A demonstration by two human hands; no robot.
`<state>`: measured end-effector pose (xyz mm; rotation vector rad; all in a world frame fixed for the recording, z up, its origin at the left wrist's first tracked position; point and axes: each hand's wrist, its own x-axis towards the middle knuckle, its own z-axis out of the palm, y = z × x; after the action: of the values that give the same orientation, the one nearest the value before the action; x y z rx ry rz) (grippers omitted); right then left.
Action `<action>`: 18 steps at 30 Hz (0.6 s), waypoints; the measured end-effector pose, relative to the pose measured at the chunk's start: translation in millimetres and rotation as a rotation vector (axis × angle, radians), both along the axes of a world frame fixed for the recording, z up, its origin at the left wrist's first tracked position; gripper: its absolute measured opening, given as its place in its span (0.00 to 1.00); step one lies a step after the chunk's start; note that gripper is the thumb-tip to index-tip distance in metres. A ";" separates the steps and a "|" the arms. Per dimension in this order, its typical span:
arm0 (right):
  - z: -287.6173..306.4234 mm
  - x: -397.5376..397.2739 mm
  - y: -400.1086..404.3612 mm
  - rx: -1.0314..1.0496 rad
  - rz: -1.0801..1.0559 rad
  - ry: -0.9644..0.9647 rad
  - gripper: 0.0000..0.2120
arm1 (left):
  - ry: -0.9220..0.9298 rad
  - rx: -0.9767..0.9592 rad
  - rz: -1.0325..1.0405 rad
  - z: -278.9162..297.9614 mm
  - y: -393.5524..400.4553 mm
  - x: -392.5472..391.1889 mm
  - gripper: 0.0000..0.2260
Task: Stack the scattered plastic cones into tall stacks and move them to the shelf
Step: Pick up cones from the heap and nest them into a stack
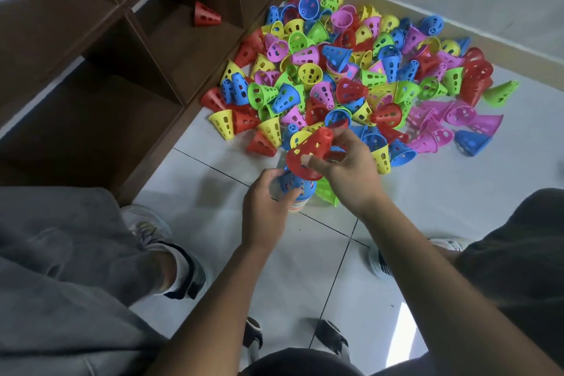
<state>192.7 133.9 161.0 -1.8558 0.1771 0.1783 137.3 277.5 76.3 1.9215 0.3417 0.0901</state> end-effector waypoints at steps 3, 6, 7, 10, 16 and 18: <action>-13.1 -3.8 5.1 -0.063 0.047 0.011 0.18 | -0.020 0.127 -0.016 -8.5 20.9 0.9 0.10; -25.8 -6.6 10.2 -0.084 0.067 0.028 0.20 | 0.006 0.187 -0.008 -17.7 38.7 13.7 0.09; -29.9 -7.5 12.8 -0.102 0.075 0.026 0.21 | 0.026 0.201 -0.009 -20.2 44.2 19.3 0.09; -42.5 -8.3 16.3 -0.176 0.107 -0.002 0.21 | 0.081 0.207 -0.004 -30.5 54.9 39.7 0.07; -63.4 -9.3 11.6 -0.207 0.117 -0.012 0.24 | 0.209 0.160 -0.077 -67.9 44.0 55.9 0.06; -67.1 -12.0 4.8 -0.242 0.157 -0.014 0.26 | 0.252 0.127 -0.095 -85.7 40.6 53.0 0.06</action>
<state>180.7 138.8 93.9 -2.1123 0.0443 0.2615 190.3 318.1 -9.4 2.0767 0.4197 -0.1991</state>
